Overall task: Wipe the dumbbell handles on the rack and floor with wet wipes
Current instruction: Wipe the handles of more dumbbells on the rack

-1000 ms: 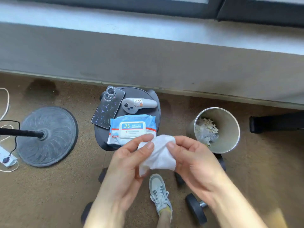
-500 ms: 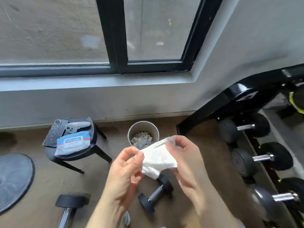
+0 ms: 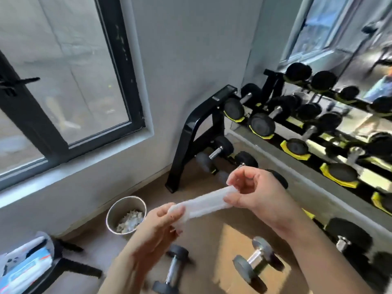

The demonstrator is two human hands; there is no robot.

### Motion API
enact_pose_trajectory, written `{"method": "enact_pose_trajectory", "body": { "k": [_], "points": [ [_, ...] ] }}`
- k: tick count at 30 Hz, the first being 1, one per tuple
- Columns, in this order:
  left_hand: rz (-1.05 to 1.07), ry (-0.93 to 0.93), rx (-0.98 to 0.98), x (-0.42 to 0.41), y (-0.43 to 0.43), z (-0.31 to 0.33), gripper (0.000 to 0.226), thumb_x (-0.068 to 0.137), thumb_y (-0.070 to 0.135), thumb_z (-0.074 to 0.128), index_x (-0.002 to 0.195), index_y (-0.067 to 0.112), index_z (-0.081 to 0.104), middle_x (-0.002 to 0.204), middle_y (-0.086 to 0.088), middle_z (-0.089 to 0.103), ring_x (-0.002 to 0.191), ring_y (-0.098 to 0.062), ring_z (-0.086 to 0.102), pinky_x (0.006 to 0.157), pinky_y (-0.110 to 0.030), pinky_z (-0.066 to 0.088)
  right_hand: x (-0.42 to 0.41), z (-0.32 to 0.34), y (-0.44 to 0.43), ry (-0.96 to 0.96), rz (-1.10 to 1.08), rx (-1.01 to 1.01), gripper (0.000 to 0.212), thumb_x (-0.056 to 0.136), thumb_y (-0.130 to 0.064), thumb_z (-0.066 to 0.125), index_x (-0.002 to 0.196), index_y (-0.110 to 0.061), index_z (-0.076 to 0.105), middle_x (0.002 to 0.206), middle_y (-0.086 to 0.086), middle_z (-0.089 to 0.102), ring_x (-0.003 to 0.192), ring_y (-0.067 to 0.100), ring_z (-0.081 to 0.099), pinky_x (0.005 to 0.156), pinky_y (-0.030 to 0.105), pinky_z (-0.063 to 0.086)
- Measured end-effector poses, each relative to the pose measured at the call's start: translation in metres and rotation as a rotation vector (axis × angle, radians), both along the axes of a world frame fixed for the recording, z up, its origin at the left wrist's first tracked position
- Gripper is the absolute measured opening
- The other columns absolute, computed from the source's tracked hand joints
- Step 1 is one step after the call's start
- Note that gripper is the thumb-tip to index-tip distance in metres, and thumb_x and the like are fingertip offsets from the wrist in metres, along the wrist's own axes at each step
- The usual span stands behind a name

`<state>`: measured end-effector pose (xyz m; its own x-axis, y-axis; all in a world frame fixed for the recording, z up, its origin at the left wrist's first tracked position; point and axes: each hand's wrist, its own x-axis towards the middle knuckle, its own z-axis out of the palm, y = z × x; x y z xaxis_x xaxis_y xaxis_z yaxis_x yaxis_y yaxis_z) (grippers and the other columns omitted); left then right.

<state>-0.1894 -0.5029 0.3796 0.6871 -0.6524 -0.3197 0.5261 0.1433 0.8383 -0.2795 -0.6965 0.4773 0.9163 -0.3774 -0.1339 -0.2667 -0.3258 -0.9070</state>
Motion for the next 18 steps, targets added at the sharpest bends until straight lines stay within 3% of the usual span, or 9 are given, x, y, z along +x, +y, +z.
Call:
{"method": "enact_pose_trajectory", "body": {
  "k": [3, 5, 6, 7, 9, 11, 15, 17, 18],
  "points": [
    [0.078, 0.013, -0.142, -0.037, -0.010, 0.013, 0.045, 0.051, 0.039, 0.091, 0.075, 0.009, 0.068, 0.079, -0.009, 0.066, 0.077, -0.016, 0.066, 0.077, -0.027, 0.052, -0.056, -0.005, 0.005, 0.084, -0.129, 0.151, 0.025, 0.078, -0.007, 0.076, 0.097, -0.021, 0.069, 0.094, 0.010, 0.063, 0.082, 0.016, 0.064, 0.068, 0.027, 0.058],
    [0.033, -0.080, -0.084, -0.066, -0.013, 0.023, 0.012, 0.086, 0.020, 0.070, 0.078, 0.017, 0.062, 0.068, 0.007, 0.068, 0.063, 0.004, 0.066, 0.060, -0.011, 0.051, -0.091, -0.015, 0.007, 0.090, -0.215, 0.361, 0.023, 0.077, -0.008, 0.074, 0.098, -0.016, 0.072, 0.094, 0.010, 0.064, 0.071, 0.017, 0.061, 0.056, 0.022, 0.052],
    [0.014, -0.070, -0.074, -0.078, -0.014, 0.030, 0.020, 0.095, 0.006, 0.055, 0.082, 0.022, 0.055, 0.060, 0.015, 0.066, 0.058, 0.013, 0.061, 0.054, -0.005, 0.046, -0.107, -0.020, 0.007, 0.075, -0.257, 0.479, 0.022, 0.074, -0.009, 0.073, 0.095, -0.013, 0.074, 0.092, 0.012, 0.064, 0.064, 0.016, 0.055, 0.049, 0.020, 0.045],
    [-0.015, -0.074, -0.054, -0.093, -0.015, 0.034, 0.028, 0.096, -0.001, 0.049, 0.082, 0.024, 0.051, 0.056, 0.019, 0.064, 0.056, 0.016, 0.059, 0.051, -0.003, 0.043, -0.124, -0.022, 0.009, 0.058, -0.304, 0.598, 0.021, 0.072, -0.009, 0.072, 0.092, -0.012, 0.075, 0.091, 0.013, 0.062, 0.062, 0.016, 0.049, 0.045, 0.019, 0.038],
    [0.000, -0.095, -0.029, -0.115, -0.022, 0.037, 0.012, 0.087, 0.011, 0.063, 0.078, 0.016, 0.057, 0.064, 0.005, 0.064, 0.056, -0.001, 0.061, 0.049, -0.012, 0.047, -0.159, -0.022, 0.011, 0.013, -0.433, 0.748, 0.023, 0.072, -0.007, 0.070, 0.095, -0.010, 0.074, 0.093, 0.013, 0.062, 0.066, 0.018, 0.050, 0.042, 0.017, 0.036],
    [0.005, -0.088, -0.063, -0.132, -0.031, 0.043, 0.017, 0.077, 0.028, 0.069, 0.084, 0.012, 0.069, 0.080, -0.013, 0.063, 0.067, -0.020, 0.062, 0.054, -0.029, 0.052, -0.190, -0.026, 0.013, -0.037, -0.593, 0.620, 0.021, 0.079, -0.006, 0.070, 0.099, -0.015, 0.070, 0.095, 0.011, 0.063, 0.078, 0.021, 0.059, 0.048, 0.020, 0.044],
    [-0.037, -0.366, 0.030, -0.171, -0.066, 0.063, 0.021, 0.080, 0.041, 0.069, 0.090, 0.024, 0.077, 0.089, -0.010, 0.068, 0.082, -0.027, 0.058, 0.070, -0.039, 0.047, -0.243, -0.050, 0.012, -0.022, -0.751, -0.416, 0.016, 0.085, -0.034, 0.071, 0.092, -0.036, 0.057, 0.088, -0.008, 0.057, 0.078, 0.007, 0.056, 0.059, 0.014, 0.044],
    [-0.081, -0.533, 0.054, -0.195, -0.089, 0.074, 0.017, 0.089, 0.042, 0.064, 0.094, 0.032, 0.076, 0.085, -0.003, 0.068, 0.076, -0.018, 0.058, 0.064, -0.030, 0.047, -0.270, -0.055, 0.000, 0.040, -0.738, -0.413, 0.016, 0.087, -0.037, 0.068, 0.093, -0.034, 0.054, 0.095, -0.012, 0.053, 0.081, 0.003, 0.054, 0.062, 0.011, 0.041],
    [-0.119, -0.615, 0.078, -0.207, -0.101, 0.079, 0.017, 0.092, 0.039, 0.059, 0.097, 0.034, 0.075, 0.075, 0.001, 0.064, 0.067, -0.012, 0.054, 0.058, -0.024, 0.043, -0.285, -0.052, -0.009, 0.076, -0.762, -0.188, 0.012, 0.089, -0.031, 0.068, 0.094, -0.028, 0.057, 0.097, -0.007, 0.055, 0.083, 0.006, 0.054, 0.065, 0.015, 0.041]
  ]
}}
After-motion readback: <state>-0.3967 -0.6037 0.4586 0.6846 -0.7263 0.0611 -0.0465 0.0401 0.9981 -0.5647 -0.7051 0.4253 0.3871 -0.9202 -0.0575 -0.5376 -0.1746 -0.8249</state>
